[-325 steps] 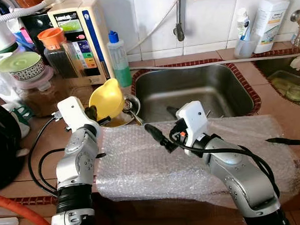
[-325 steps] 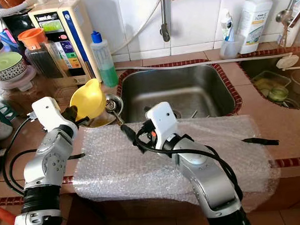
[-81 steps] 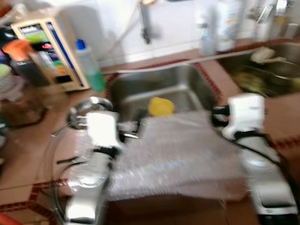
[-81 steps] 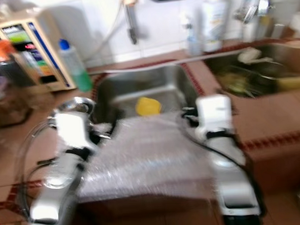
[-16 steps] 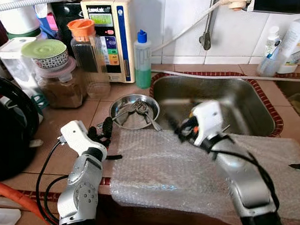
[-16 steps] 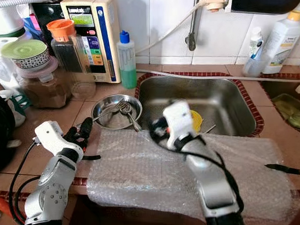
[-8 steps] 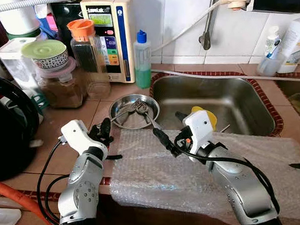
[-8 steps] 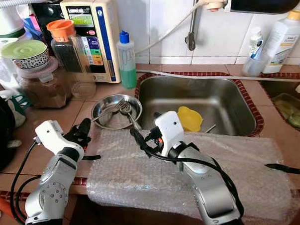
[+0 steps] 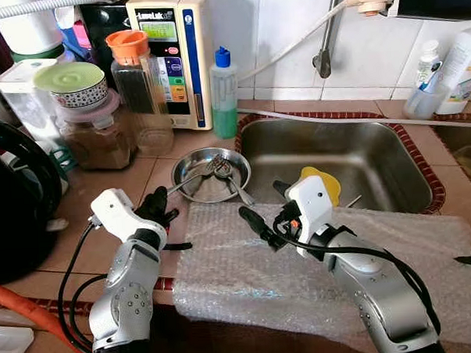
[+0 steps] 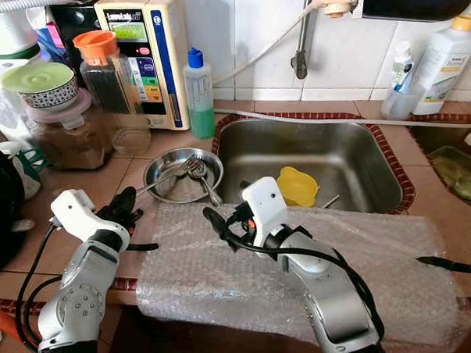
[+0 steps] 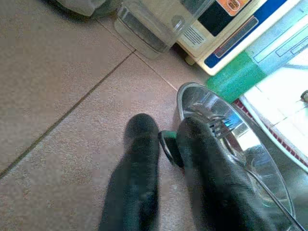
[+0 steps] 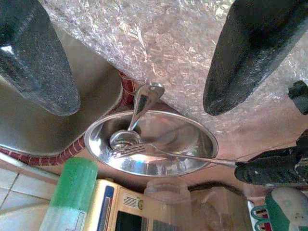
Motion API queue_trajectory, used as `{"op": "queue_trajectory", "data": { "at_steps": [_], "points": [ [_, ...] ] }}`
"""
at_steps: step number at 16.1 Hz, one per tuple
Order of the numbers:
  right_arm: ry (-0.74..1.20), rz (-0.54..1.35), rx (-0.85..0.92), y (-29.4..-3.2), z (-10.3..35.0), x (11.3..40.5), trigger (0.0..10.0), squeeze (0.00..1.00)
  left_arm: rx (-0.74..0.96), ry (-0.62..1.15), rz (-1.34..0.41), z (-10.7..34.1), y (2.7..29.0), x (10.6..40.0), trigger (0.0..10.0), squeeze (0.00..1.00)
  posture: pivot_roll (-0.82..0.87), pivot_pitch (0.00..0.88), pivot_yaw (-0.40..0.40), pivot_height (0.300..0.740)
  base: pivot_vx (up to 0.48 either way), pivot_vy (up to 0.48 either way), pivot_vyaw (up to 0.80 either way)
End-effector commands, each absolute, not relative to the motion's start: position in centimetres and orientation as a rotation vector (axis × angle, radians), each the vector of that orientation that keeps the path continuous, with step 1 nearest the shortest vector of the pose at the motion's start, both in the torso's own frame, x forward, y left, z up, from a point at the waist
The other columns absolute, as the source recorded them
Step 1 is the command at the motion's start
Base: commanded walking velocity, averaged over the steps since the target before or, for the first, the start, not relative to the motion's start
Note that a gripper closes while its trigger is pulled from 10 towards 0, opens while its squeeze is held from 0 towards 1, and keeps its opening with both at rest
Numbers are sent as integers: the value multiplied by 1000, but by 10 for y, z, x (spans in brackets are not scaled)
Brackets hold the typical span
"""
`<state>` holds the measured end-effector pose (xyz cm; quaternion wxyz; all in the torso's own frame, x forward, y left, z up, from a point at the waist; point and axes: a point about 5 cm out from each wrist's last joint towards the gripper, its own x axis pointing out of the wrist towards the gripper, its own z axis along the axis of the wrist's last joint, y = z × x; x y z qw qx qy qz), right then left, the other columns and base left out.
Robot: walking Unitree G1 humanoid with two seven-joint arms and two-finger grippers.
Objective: Kitchen organization
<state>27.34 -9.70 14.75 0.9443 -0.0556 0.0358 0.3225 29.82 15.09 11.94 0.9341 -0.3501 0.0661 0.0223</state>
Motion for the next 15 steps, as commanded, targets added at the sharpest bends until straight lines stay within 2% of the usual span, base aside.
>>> {"op": "queue_trajectory", "data": {
  "at_steps": [1,7,12,15],
  "points": [
    [68,670,-115,-95,150,271,10000,0,-762,135,48,121,144,297,0,0,-269,20,63,740,0,0,0],
    [74,675,-121,-95,149,270,10000,0,-812,113,72,125,148,298,0,0,-269,21,66,740,0,0,0],
    [56,664,-115,-95,151,273,10000,0,-837,-63,116,147,167,301,0,0,-263,13,72,740,0,0,0],
    [25,653,-104,-94,155,275,10000,0,-845,-107,98,155,168,302,0,0,-259,11,74,740,0,0,0]
  ]
}}
